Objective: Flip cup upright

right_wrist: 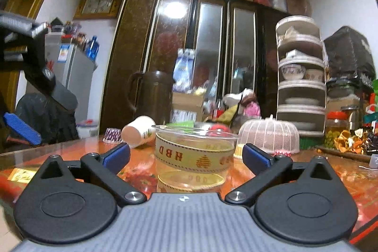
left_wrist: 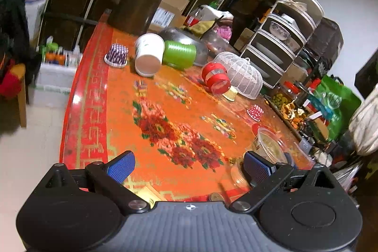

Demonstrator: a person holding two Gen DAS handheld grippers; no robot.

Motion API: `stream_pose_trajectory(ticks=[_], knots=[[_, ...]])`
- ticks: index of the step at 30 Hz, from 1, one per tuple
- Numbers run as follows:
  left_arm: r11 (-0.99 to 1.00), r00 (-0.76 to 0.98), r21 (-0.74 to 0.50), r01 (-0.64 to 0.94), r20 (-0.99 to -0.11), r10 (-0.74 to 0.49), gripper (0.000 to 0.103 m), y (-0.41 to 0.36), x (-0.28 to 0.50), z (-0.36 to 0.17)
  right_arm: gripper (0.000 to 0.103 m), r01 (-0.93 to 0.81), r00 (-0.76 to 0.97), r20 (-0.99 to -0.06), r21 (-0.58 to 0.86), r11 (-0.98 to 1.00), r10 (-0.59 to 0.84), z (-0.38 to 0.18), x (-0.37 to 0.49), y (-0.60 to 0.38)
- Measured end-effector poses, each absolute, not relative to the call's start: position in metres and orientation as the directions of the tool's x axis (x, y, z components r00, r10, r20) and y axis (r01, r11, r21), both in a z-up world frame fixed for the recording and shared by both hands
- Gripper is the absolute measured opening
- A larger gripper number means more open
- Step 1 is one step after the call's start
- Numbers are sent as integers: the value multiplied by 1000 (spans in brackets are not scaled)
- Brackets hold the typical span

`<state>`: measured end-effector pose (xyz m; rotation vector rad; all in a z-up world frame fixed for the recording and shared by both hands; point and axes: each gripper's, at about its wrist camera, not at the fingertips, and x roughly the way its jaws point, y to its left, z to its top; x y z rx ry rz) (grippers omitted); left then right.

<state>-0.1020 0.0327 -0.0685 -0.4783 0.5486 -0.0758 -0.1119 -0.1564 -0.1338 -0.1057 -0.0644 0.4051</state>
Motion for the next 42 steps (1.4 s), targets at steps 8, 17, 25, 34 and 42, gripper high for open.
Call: stream_pose_trajectory(ticks=[8, 17, 25, 34, 42], knots=[[973, 842, -233, 3, -524, -128, 101, -9, -109, -45, 102, -332, 911, -281, -63, 941, 303, -59, -139, -202], [973, 829, -218, 68, -530, -177, 101, -46, -121, -11, 102, -363, 802, -466, 114, 925, 373, -9, -133, -242], [978, 842, -202, 56, -516, -155, 101, -45, -126, -2, 102, -415, 774, -478, 111, 903, 414, -12, -129, -228], [978, 830, -193, 77, -531, -170, 101, -51, -126, -4, 102, -416, 778, -465, 125, 901, 423, -12, -132, -231], [978, 825, -191, 79, -538, -172, 101, -53, -126, -6, 102, -425, 785, -450, 110, 898, 427, -12, -134, -229]])
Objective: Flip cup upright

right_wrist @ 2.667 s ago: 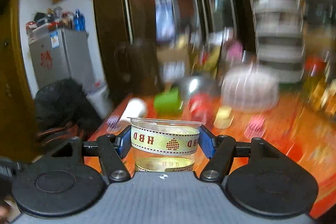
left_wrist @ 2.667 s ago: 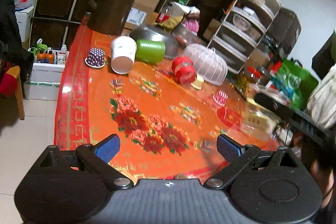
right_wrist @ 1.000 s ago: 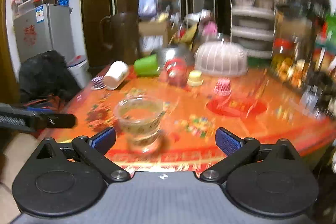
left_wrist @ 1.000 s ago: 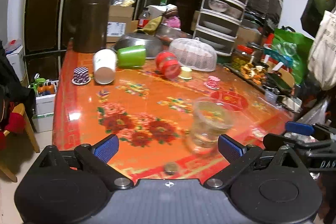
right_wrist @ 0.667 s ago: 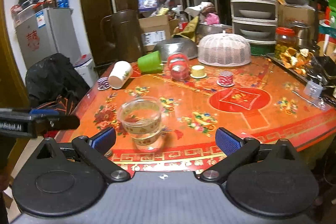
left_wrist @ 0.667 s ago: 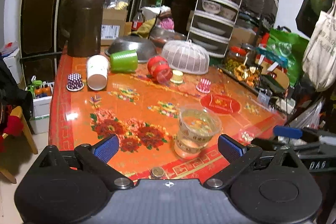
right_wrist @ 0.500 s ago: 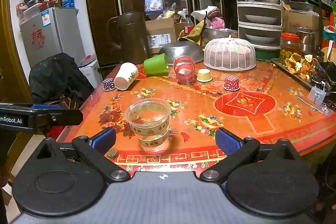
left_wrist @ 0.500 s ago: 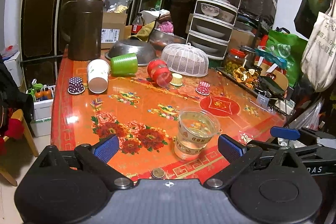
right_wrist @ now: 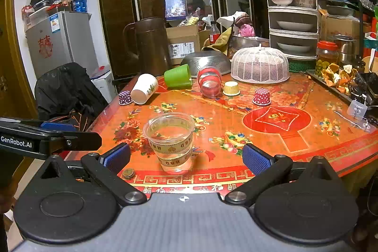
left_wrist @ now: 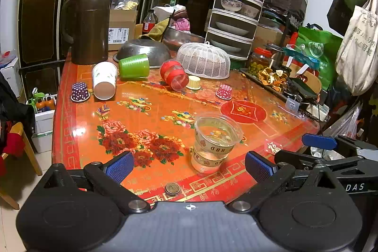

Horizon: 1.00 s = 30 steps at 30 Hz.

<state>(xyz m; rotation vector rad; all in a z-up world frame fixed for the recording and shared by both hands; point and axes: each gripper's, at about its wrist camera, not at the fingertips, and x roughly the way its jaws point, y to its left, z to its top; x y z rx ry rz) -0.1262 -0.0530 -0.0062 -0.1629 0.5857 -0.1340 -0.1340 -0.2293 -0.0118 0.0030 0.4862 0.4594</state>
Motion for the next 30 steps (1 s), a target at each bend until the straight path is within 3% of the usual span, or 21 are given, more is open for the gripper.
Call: stream_pose_trajectory(ticks=[30], knots=[[979, 817, -186, 83, -549, -173, 101, -54, -125, -8, 102, -438, 776, -426, 165, 884, 465, -13, -133, -231]])
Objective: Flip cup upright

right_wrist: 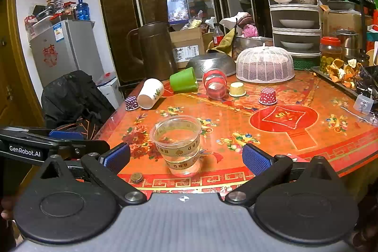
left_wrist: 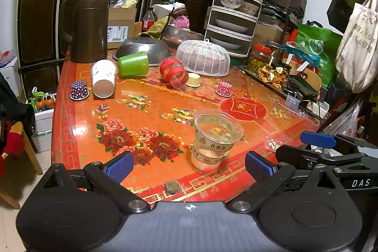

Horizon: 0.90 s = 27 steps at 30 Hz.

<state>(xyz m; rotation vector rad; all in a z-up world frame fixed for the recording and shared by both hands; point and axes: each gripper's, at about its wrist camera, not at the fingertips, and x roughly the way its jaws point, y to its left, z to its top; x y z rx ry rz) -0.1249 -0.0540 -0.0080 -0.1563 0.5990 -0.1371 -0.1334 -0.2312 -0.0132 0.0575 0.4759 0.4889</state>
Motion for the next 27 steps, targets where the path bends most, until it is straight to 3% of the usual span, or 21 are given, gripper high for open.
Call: stream_pose_trajectory(ticks=[27], knots=[[980, 812, -186, 74, -559, -168, 101, -52, -123, -10, 102, -443, 776, -423, 162, 882, 468, -13, -135, -231]])
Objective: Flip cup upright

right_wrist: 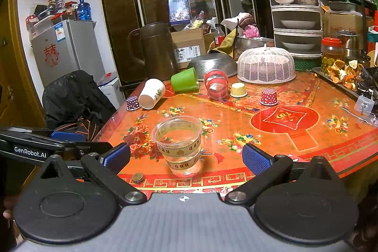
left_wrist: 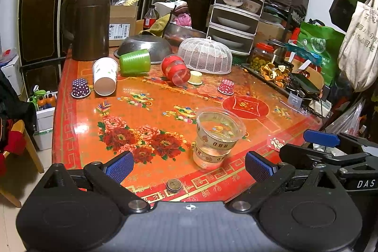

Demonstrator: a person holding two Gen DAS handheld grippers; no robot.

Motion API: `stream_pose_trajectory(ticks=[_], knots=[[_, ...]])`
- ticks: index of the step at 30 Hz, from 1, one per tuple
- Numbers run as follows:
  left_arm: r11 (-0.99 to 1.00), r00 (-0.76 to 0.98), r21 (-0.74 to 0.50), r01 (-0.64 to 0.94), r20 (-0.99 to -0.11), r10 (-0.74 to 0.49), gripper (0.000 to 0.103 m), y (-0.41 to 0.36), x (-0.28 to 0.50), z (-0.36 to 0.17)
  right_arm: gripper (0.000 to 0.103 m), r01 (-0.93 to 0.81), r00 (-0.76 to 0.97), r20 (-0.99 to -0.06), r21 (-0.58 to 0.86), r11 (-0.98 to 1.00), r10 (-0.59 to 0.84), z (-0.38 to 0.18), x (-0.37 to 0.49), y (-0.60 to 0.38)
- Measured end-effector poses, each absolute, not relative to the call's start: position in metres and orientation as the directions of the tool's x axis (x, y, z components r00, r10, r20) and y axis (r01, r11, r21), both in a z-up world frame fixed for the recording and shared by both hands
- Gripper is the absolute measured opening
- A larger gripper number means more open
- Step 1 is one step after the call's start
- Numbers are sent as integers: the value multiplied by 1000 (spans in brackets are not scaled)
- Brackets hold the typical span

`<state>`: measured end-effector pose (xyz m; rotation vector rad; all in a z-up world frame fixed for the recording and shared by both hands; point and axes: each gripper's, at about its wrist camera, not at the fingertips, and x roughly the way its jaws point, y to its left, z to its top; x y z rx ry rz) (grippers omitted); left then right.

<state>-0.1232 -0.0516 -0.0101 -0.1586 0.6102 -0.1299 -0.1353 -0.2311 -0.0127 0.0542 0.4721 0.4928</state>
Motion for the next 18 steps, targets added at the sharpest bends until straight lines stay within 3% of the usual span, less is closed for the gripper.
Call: stream_pose_trajectory(ticks=[18], knots=[[986, 827, -156, 65, -545, -141, 101, -56, -126, -10, 102, -442, 776, -425, 160, 883, 466, -13, -136, -230]])
